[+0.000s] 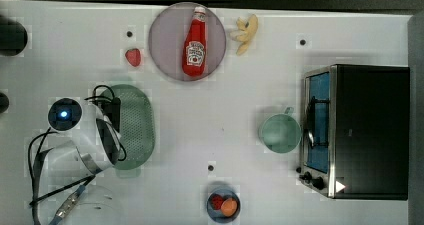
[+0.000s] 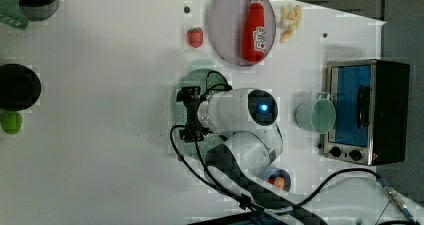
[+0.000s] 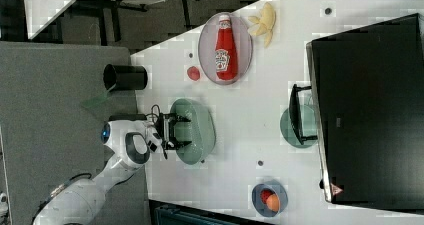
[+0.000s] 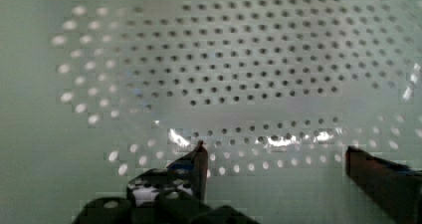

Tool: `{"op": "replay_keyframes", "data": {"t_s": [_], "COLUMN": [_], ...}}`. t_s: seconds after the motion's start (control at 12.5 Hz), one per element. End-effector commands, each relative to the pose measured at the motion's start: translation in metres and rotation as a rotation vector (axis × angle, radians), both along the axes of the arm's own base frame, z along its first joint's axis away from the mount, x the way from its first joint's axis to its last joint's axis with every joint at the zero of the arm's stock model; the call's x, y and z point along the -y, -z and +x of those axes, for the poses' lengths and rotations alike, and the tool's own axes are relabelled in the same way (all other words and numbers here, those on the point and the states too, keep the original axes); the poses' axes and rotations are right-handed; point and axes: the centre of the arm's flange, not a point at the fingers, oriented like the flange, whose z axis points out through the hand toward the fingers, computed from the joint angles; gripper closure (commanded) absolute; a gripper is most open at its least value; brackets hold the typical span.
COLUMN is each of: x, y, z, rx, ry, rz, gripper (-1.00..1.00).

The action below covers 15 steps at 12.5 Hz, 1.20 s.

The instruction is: Drag strainer right to left.

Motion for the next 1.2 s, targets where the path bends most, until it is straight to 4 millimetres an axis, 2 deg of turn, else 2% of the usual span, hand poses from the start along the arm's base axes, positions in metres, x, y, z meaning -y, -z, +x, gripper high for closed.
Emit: {"op": "replay_keyframes", "data": {"t_s": [0.08, 0.88, 1.2], "x": [-0.022, -0.075, -0.094], "y": [-0.004, -0.002, -0.004], "z": [0.006, -0.003, 0.0], "rx": [0.009, 0.01, 0.025], "ry": [0.026, 0.019, 0.094], "rz": [0.012, 0.068, 0.082], "gripper": [-1.0, -1.0, -1.0]}}
